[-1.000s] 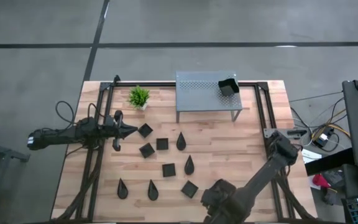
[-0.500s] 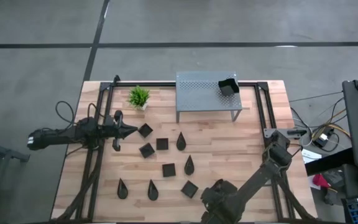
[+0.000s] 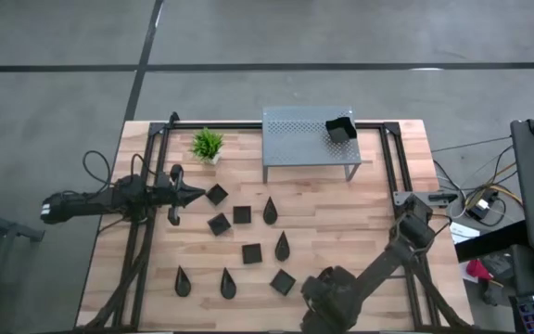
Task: Pick & Place Mini shaped plates
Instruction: Stack the black distorted square plate on top of the black distorted square plate on the shelf
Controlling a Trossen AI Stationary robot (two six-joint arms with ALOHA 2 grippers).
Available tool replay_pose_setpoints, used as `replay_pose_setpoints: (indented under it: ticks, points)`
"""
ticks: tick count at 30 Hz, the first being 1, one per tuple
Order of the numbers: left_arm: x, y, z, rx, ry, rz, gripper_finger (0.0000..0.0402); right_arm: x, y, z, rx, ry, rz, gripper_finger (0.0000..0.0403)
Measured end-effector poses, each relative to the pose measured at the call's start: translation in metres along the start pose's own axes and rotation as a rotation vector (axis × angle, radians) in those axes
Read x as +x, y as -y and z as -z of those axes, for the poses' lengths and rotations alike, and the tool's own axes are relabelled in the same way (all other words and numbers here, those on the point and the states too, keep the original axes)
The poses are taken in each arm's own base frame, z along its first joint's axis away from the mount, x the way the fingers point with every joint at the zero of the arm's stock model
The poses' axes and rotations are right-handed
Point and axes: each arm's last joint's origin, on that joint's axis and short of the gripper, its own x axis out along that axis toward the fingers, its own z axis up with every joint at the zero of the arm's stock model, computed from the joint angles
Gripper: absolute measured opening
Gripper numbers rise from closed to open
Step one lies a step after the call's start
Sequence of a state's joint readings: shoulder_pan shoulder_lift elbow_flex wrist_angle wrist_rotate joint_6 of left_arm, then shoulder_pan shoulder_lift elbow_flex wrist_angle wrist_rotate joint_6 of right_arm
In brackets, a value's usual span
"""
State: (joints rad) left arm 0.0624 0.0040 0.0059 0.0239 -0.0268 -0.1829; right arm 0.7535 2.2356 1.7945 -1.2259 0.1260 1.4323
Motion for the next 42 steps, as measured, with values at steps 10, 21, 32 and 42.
replay_pose_setpoints:
  ticks: [10,21,32,42]
  points:
    - [0.000,0.000,0.000,0.000,0.000,0.000,0.0005,0.012,0.005,-0.010,-0.030,-0.051,0.010,0.0023]
    - [0.000,0.000,0.000,0.000,0.000,-0.001,0.0005,-0.019,0.023,-0.017,-0.109,-0.045,0.023,0.0008]
    - [0.000,0.000,0.000,0.000,0.000,-0.001,0.0005,-0.084,0.069,-0.045,-0.186,0.142,0.001,0.0008]
    - [0.000,0.000,0.000,0.000,0.000,-0.001,0.0005,-0.128,0.147,-0.126,0.195,0.217,-0.088,0.0008]
